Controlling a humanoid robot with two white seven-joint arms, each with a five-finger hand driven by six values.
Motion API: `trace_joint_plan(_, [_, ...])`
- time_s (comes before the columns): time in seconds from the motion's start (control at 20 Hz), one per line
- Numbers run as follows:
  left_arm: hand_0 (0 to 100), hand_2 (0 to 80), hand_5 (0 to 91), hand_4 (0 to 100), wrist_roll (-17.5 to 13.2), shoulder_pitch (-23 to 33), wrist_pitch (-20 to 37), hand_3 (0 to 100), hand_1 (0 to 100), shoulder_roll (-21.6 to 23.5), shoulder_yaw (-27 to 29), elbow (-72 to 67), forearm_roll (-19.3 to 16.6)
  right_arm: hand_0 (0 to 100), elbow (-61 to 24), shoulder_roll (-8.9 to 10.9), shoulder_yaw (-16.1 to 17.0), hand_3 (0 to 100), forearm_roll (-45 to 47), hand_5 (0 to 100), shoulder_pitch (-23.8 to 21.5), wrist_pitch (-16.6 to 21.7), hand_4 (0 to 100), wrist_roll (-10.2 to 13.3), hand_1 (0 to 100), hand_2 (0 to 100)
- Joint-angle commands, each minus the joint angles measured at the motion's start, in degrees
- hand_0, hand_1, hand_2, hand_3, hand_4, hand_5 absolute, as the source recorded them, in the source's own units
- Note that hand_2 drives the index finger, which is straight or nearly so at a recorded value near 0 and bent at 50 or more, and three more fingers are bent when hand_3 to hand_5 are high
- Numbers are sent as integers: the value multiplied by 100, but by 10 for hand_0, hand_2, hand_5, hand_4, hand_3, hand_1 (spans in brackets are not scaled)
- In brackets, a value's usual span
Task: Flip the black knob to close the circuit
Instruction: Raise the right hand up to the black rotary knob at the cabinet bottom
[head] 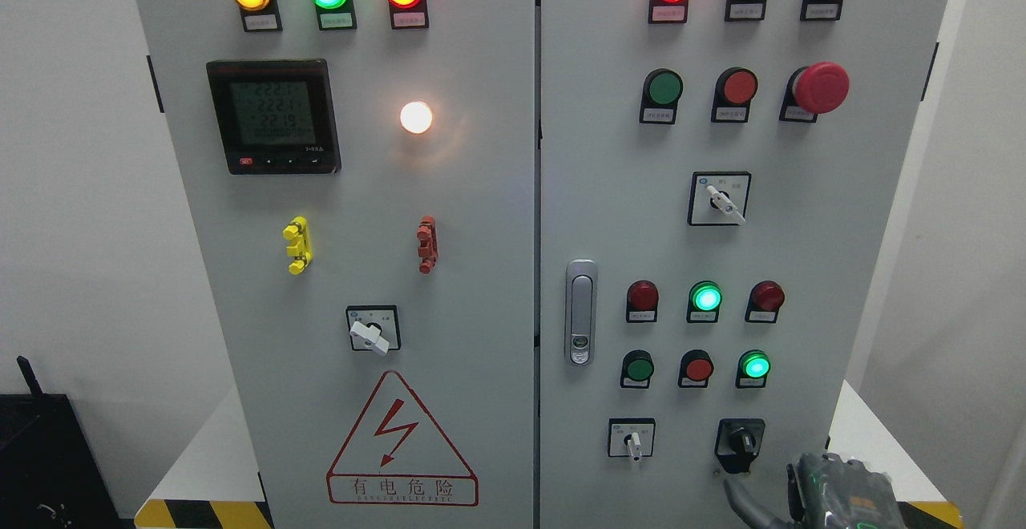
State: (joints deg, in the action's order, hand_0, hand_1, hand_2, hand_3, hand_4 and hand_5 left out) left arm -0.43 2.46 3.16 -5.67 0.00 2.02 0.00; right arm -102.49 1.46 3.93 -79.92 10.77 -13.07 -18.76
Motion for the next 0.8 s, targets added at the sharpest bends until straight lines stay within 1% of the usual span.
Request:
trace_joint_plan(0.0, [0, 0, 0, 26, -1, 0, 1, 50, 0, -4, 62, 0, 44, 0, 133, 101, 81, 1000, 38, 849, 75, -3, 829, 48, 0, 888])
trace_joint_plan(0.1, [0, 0, 0, 26, -1, 0, -8, 50, 0, -4, 62, 0, 44, 0, 142, 57, 73, 1000, 37, 850, 119, -12, 830, 48, 0, 888])
trace_joint_plan(0.3, [0, 0, 0, 25, -1, 0, 1, 49, 0, -4, 62, 0, 44, 0, 221, 56, 73, 1000, 37, 852, 119, -12, 834, 48, 0, 888])
trace_joint_plan(0.4, [0, 0, 0, 25, -1, 0, 1, 49, 0, -4, 62, 0, 44, 0, 247, 56, 73, 1000, 37, 852, 127, -81, 836, 48, 0, 888])
trace_joint_plan(0.75, [0, 0, 0, 25, -1, 0, 1, 49, 0, -4, 62, 0, 44, 0, 396, 48, 38, 1000, 37, 853, 259, -126, 838, 57, 0, 889])
